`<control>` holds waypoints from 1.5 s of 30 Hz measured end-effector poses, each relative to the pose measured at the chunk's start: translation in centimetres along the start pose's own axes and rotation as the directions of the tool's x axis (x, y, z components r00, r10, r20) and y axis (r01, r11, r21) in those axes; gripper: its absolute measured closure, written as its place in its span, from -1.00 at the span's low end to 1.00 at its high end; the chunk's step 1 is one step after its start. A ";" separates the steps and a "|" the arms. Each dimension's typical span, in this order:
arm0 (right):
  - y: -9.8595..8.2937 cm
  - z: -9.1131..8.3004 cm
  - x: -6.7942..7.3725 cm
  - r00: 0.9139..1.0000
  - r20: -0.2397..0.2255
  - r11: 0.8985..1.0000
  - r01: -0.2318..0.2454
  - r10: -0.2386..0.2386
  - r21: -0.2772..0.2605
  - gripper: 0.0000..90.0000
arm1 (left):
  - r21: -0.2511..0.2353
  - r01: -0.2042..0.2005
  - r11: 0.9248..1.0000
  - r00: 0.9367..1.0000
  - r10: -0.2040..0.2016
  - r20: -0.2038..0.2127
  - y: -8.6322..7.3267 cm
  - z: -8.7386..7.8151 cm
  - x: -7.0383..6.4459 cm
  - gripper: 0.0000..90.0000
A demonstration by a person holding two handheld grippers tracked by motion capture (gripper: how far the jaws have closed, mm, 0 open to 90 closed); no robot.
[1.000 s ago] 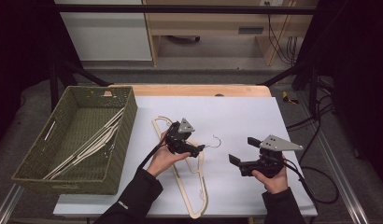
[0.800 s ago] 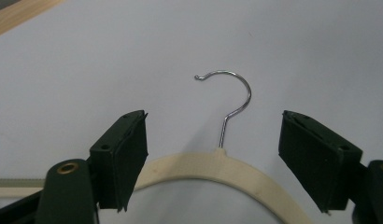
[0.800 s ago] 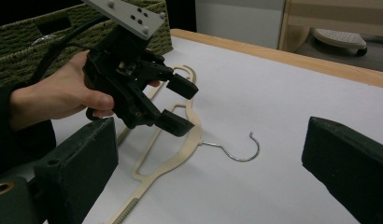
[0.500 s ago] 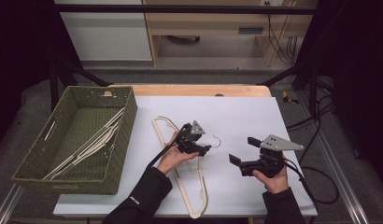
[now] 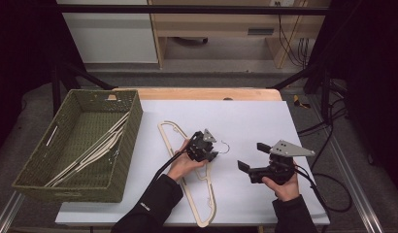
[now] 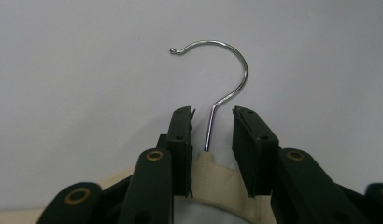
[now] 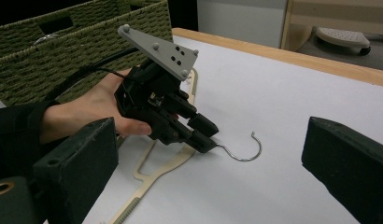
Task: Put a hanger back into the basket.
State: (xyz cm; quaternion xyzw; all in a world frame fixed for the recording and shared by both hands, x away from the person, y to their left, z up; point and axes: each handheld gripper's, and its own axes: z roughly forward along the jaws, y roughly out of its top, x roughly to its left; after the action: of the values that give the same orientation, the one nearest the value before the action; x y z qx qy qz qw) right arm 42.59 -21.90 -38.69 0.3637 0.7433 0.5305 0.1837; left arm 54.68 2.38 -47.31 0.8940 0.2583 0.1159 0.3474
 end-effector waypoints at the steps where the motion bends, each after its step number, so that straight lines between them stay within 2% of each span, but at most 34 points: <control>1: 0.0 0.0 0.0 1.000 0.001 1.000 -0.001 0.001 0.000 -0.90 | 0.000 0.002 1.000 1.000 -0.002 0.001 0.0 0.0 0.0 0.53; 5: 0.0 0.1 0.0 1.000 -0.001 1.000 0.000 0.000 0.001 -0.90 | 0.005 -0.007 1.000 1.000 0.007 0.006 0.0 0.0 -0.2 0.65; 11: -0.1 0.4 0.0 1.000 -0.003 1.000 0.001 -0.001 0.008 -0.90 | 0.019 -0.027 0.999 1.000 0.027 0.013 0.2 0.1 -0.2 0.71; 20: -0.3 1.0 0.0 1.000 -0.009 1.000 -0.006 0.007 0.025 -0.90 | 0.032 -0.023 0.999 1.000 0.023 0.007 0.4 0.2 -0.6 0.93; 23: -0.4 1.1 0.0 1.000 -0.009 1.000 0.000 0.001 0.030 -0.90 | 0.030 -0.025 0.999 1.000 0.025 0.014 0.4 0.1 -0.5 0.95; 27: -0.5 1.5 0.1 1.000 -0.017 0.999 -0.002 0.003 0.036 -0.89 | 0.024 -0.053 0.998 0.999 0.053 0.006 0.3 0.1 -0.6 0.96; 32: -1.0 2.4 0.4 1.000 -0.029 0.998 -0.001 0.003 0.066 -0.89 | 0.018 -0.064 0.998 0.998 0.064 0.006 0.3 -0.1 -0.6 0.97; 39: -1.7 3.7 0.8 0.998 -0.054 0.995 -0.023 0.029 0.097 -0.82 | -0.040 -0.065 0.997 0.998 0.064 -0.011 0.5 -1.8 -0.7 0.97; 41: -2.0 4.4 0.9 0.997 -0.066 0.994 -0.032 0.039 0.109 -0.80 | -0.061 -0.062 0.996 0.998 0.061 -0.016 0.5 -2.2 -0.7 0.97; 43: -2.4 5.2 1.0 0.995 -0.078 0.991 -0.049 0.059 0.125 -0.77 | -0.068 -0.078 0.995 0.997 0.077 -0.021 0.5 -2.9 -0.7 0.97; 45: -2.8 6.1 1.1 0.993 -0.092 0.988 -0.063 0.077 0.143 -0.74 | -0.088 -0.065 0.994 0.998 0.064 -0.020 0.4 -3.1 -0.8 0.97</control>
State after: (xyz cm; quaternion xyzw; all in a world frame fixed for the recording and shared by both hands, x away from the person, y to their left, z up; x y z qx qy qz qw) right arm 44.87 -17.60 -43.42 0.3752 0.7737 0.5002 0.1023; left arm 52.99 3.46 -44.75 0.8846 0.2270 0.1460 0.3804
